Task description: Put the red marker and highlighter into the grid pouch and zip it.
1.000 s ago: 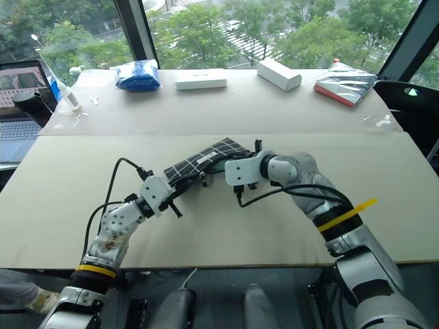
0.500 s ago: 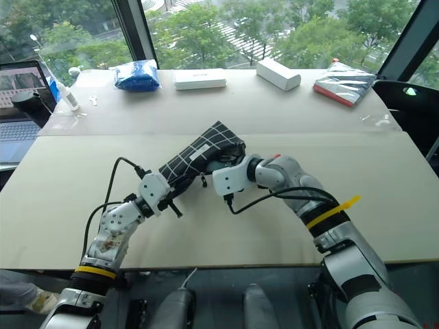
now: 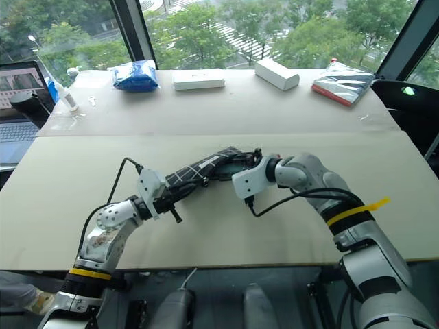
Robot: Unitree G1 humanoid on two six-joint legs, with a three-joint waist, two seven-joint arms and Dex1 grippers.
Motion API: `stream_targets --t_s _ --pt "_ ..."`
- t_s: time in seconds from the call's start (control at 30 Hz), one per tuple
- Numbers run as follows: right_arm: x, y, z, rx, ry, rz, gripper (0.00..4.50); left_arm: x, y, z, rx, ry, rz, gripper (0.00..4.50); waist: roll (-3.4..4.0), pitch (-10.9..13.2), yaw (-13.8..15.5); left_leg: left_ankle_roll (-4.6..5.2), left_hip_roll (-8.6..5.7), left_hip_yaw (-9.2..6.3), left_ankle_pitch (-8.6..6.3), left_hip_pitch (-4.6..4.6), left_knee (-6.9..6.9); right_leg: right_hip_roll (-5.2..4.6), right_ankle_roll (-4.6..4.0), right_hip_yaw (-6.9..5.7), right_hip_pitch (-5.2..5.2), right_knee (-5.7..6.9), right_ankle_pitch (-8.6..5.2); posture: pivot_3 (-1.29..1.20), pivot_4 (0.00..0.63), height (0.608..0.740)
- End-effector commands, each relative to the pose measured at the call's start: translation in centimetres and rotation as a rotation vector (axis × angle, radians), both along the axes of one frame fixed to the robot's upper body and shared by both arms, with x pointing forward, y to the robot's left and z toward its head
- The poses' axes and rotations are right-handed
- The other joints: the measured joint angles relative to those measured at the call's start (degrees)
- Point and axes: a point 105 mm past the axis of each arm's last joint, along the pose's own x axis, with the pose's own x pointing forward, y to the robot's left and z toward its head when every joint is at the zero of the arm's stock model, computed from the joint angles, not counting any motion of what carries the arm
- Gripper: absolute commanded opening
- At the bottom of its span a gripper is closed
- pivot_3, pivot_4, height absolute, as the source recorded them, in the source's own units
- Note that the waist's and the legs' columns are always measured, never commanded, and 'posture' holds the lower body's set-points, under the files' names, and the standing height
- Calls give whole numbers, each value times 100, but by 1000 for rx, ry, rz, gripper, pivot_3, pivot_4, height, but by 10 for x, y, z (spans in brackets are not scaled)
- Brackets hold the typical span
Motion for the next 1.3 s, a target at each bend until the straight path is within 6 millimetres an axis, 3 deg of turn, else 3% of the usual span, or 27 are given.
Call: stream_targets --t_s 0.03,0.17,0.27,0.4,0.47,0.63,0.93,1.3 --pt "4 0 29 86 -64 -11 4465 -1 2 8 -9 -45 5 0 0 0 2 0 0 0 0 0 0 0 0 0 0 0 0 0 150 740" --pt "6 -13 45 175 -27 -43 4465 -1 4 4 -4 -45 16 0 0 0 13 0 -1 0 0 0 1 -1 0 0 1 0 0 0 150 740" --pt "-1 -22 59 317 113 -51 4465 2 7 4 0 -50 40 0 0 0 24 0 -1 0 0 0 3 -1 0 0 4 -1 0 0 150 740" --pt "-13 -43 95 814 613 -131 4465 4 8 -3 15 -52 58 0 0 0 41 1 0 -4 0 2 8 -1 0 -3 16 -1 0 0 150 740" --pt "-10 -52 103 955 705 -210 4465 4 8 -4 16 -52 61 0 0 0 41 1 0 -9 -1 10 10 -2 0 -8 28 -1 0 0 150 740" --pt "3 -66 86 1208 847 -572 4465 4 7 -7 16 -54 65 0 0 0 20 4 4 -9 -2 55 3 3 0 -11 69 -8 -1 0 150 740" --pt "7 -97 46 1445 774 -1165 4465 4 2 -11 11 -55 54 0 2 -1 49 4 3 -8 -2 42 7 2 1 -11 59 -5 -1 0 150 740" --pt "17 -87 24 1501 774 -1304 4465 6 -3 -5 9 -72 50 0 3 -2 -70 4 6 -7 -2 46 -4 5 1 -9 56 -7 -1 0 150 740"
